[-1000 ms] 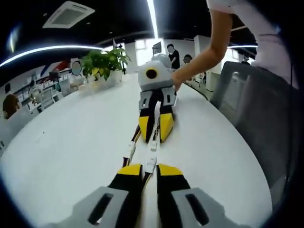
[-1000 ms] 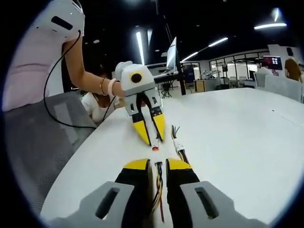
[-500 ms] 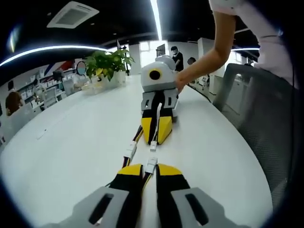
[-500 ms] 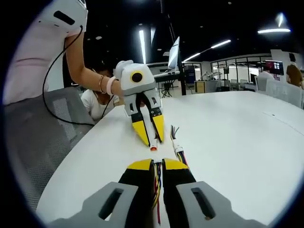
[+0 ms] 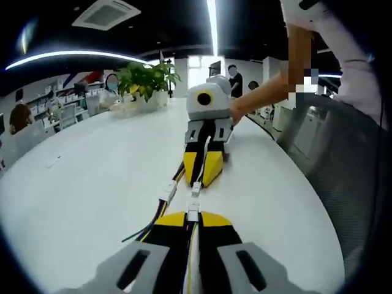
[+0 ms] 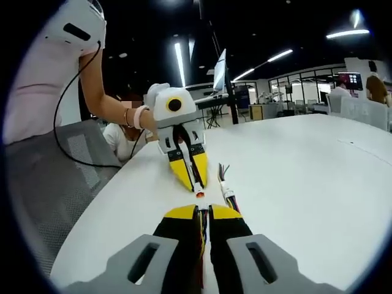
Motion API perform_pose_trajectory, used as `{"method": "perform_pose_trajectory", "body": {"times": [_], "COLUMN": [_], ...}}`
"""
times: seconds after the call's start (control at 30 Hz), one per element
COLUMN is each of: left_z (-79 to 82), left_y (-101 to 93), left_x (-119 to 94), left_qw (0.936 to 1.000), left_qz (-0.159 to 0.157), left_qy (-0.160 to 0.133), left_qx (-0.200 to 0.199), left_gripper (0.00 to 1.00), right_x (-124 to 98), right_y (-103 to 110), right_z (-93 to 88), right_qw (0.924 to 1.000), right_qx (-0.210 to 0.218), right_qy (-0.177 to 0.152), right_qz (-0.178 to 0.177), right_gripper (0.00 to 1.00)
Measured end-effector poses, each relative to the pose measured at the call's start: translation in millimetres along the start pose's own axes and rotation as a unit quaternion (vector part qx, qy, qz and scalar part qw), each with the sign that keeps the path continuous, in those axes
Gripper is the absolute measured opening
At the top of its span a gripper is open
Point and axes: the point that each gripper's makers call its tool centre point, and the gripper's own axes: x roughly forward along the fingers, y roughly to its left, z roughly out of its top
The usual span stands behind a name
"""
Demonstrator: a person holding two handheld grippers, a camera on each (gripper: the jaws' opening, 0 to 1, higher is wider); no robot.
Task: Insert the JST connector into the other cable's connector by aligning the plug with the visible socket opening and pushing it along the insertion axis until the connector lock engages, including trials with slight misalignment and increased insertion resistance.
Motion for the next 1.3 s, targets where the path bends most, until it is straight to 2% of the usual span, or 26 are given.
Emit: {"method": "perform_pose_trajectory", "body": {"times": [0.07, 0.1, 0.13, 0.23, 0.4, 0.77, 0.87, 1.3], "left_z": [-1.0, -1.6, -1.9, -1.0, 10.6, 26.5, 30.3, 39.5], "left_y": [-0.5, 0.0, -0.1, -2.6, -3.6, -2.3, -3.5, -6.3], "left_x": [-1, -3, -3, -8, -12, -19, -19, -19], "left_qw": [0.9999, 0.9998, 0.9998, 0.9998, 0.9999, 0.9997, 0.9996, 0.9995], "left_qz": [0.0, 0.0, 0.0, -0.003, -0.004, -0.001, -0.001, -0.005], "left_qy": [0.004, 0.009, 0.01, 0.014, 0.01, 0.019, 0.018, 0.011], "left_qx": [-0.017, -0.016, -0.016, -0.011, -0.004, 0.017, 0.02, 0.031], "left_gripper": [0.0, 0.0, 0.0, 0.0, 0.0, 0.0, 0.0, 0.0], "right_x": [-1, -2, -2, -3, -5, -6, -7, -1], "right_y": [-1, -1, 0, 3, 5, 10, 7, 23], "right_z": [-0.1, -0.2, -0.1, 2.8, 15.5, 28.8, 30.0, 42.2], "right_qw": [1.0, 0.9998, 0.9999, 0.9999, 0.9999, 0.9991, 0.9982, 0.9977], "right_qx": [0.008, 0.016, 0.004, 0.005, 0.002, -0.022, 0.007, -0.019], "right_qy": [0.005, 0.009, 0.014, 0.014, 0.01, 0.035, 0.047, 0.06], "right_qz": [-0.002, -0.006, -0.005, -0.003, -0.004, -0.014, -0.037, -0.025], "right_gripper": [0.04, 0.04, 0.04, 0.04, 0.04, 0.03, 0.03, 0.03]}}
